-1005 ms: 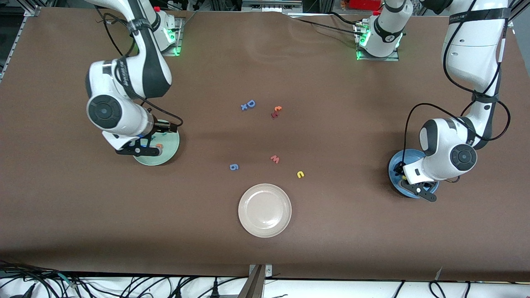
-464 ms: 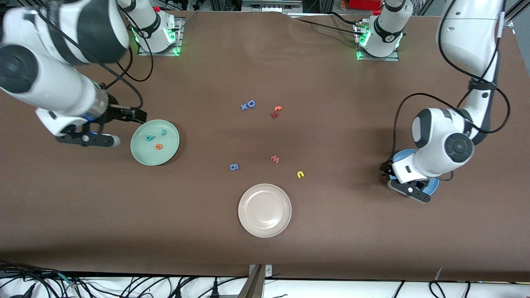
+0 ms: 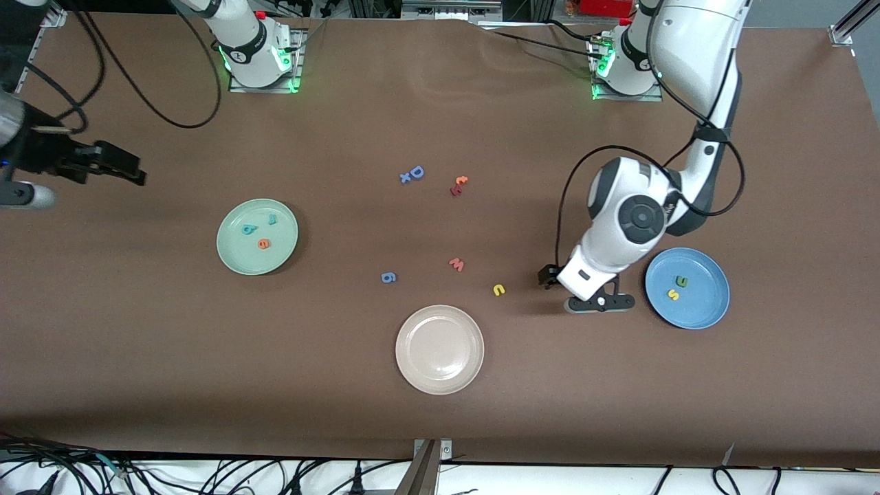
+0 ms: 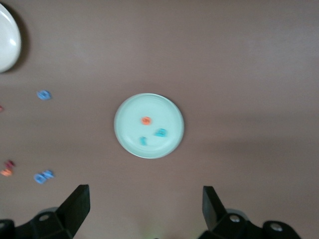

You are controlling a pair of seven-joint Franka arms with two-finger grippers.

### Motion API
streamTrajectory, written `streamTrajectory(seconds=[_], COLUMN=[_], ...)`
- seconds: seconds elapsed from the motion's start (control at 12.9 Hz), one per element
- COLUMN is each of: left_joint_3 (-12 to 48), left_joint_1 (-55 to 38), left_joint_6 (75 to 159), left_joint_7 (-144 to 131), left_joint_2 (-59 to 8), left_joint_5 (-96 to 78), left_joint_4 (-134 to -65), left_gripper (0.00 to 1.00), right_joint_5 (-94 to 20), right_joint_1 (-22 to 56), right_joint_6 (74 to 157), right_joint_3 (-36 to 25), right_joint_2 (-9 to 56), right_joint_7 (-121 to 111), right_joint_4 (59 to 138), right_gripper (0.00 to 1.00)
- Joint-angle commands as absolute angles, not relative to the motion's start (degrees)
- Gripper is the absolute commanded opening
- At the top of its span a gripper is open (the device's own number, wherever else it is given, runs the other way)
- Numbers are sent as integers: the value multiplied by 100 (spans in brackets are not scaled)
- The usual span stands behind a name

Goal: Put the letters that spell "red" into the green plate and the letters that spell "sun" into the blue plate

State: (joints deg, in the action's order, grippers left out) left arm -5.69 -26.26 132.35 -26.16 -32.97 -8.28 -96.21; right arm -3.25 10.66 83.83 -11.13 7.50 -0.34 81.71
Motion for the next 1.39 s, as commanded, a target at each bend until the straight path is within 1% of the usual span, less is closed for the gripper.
streamTrajectory(seconds=[0.0, 0.08, 0.15, 0.31, 0.39, 0.54, 0.7, 0.85, 1.16, 1.31], left_joint_3=[-668, -668, -668, -677, -677, -686, -686, -694, -694, -694], left_joint_1=[-2847, -2935, -3057, -3242, -3313, -3427, -3498, -3603, -3665, -3691], left_joint_6=[13157, 13157, 13157, 13218, 13227, 13332, 13578, 13807, 13816, 13816], left_joint_7=[-4377, -5160, -5864, -6913, -7204, -7269, -7216, -7181, -7154, -6910], left_joint_2=[-3673, -3770, -3936, -4305, -4437, -4587, -4763, -4947, -5124, -5115], left_joint_5=[-1002, -1002, -993, -1002, -993, -976, -941, -932, -923, -932], left_joint_4=[-9063, -8940, -8808, -8509, -8395, -8358, -8350, -8350, -8350, -8350], left_gripper=[90, 90, 90, 90, 90, 90, 90, 90, 90, 86], right_joint_5=[52, 122, 123, 193, 315, 343, 282, 281, 281, 229], right_joint_1=[599, 545, 545, 440, 344, 168, 9, -9, -17, -18], right_joint_6=[8656, 8857, 9068, 9053, 8992, 8790, 8789, 8798, 8868, 8877], right_joint_3=[-634, -555, -536, -335, -151, 78, 236, 307, 325, 299], right_joint_2=[-76, -418, -552, -440, -265, -18, -79, -141, -79, -70], right_joint_7=[-396, -308, -221, -211, -211, -211, -115, 175, 167, 167], right_joint_4=[9155, 9558, 9693, 9581, 9354, 9036, 9087, 9176, 9141, 9149], right_gripper=[100, 100, 100, 100, 100, 100, 100, 100, 100, 100])
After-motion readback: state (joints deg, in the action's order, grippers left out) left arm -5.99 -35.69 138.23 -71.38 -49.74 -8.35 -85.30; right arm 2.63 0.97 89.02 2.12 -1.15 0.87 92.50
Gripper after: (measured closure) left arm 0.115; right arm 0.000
